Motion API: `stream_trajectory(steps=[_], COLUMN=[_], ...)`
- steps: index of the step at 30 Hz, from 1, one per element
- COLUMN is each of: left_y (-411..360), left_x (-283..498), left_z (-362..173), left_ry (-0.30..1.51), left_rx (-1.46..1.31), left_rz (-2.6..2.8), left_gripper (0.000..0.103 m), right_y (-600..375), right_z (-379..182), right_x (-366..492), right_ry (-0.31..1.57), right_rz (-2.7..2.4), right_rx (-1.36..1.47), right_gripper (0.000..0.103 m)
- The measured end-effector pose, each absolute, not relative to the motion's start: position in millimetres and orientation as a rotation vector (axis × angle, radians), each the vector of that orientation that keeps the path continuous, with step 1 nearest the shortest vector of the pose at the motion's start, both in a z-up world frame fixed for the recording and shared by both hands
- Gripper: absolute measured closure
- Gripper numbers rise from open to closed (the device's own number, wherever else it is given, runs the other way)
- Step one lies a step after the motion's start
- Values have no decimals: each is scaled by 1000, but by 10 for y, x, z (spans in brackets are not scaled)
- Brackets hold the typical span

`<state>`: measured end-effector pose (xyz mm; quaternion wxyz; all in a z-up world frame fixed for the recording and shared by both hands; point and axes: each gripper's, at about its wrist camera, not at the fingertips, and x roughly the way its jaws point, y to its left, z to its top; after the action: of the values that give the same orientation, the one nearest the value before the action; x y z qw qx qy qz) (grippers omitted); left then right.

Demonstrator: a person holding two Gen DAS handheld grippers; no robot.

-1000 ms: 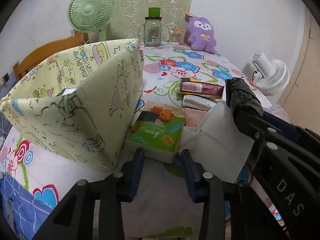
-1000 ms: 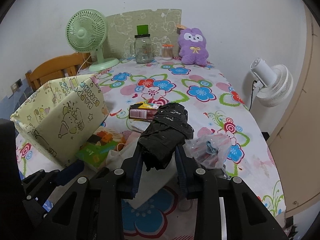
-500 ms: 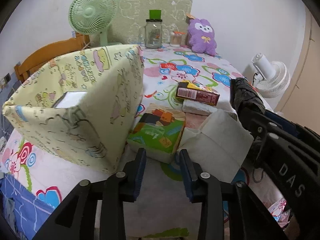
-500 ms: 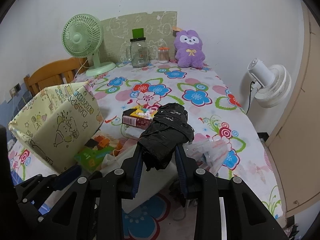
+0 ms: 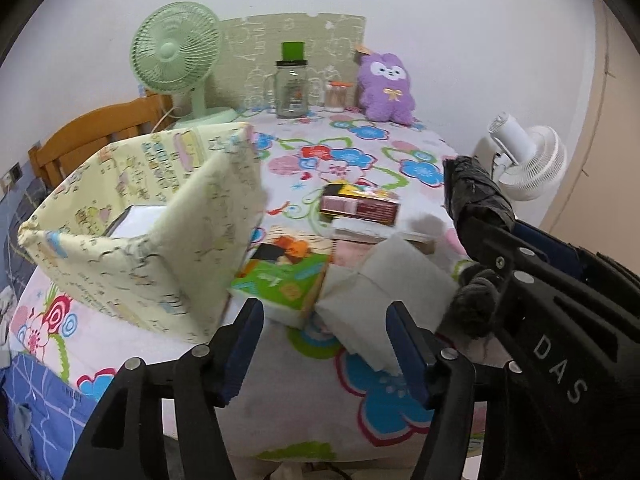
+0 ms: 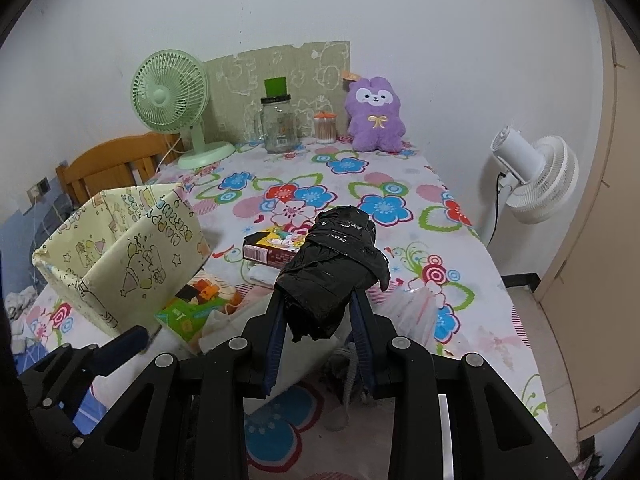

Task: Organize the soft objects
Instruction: 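Grasp the white cloth with the left tool while the right tool holds the black bundle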

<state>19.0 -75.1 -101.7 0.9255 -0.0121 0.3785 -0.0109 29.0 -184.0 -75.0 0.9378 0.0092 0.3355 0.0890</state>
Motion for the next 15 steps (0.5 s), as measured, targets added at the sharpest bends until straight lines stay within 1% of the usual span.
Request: stream_trajectory(steps=[13, 14, 15], left_y=[-990, -1000, -1006], left_x=[381, 398, 414], left_z=[-1160, -1183, -1205], left_ry=[836, 845, 856], left_rx=[17, 19, 18], left_rz=[-76, -76, -76], left_gripper=[37, 38, 43], right_y=[-1992, -1996, -1998], right_z=[-877, -897, -916], right_x=[379, 394, 403], right_ry=[721, 728, 734], right_rz=[170, 170, 171], right_rx=[50, 52, 53], right_gripper=[68, 68, 68])
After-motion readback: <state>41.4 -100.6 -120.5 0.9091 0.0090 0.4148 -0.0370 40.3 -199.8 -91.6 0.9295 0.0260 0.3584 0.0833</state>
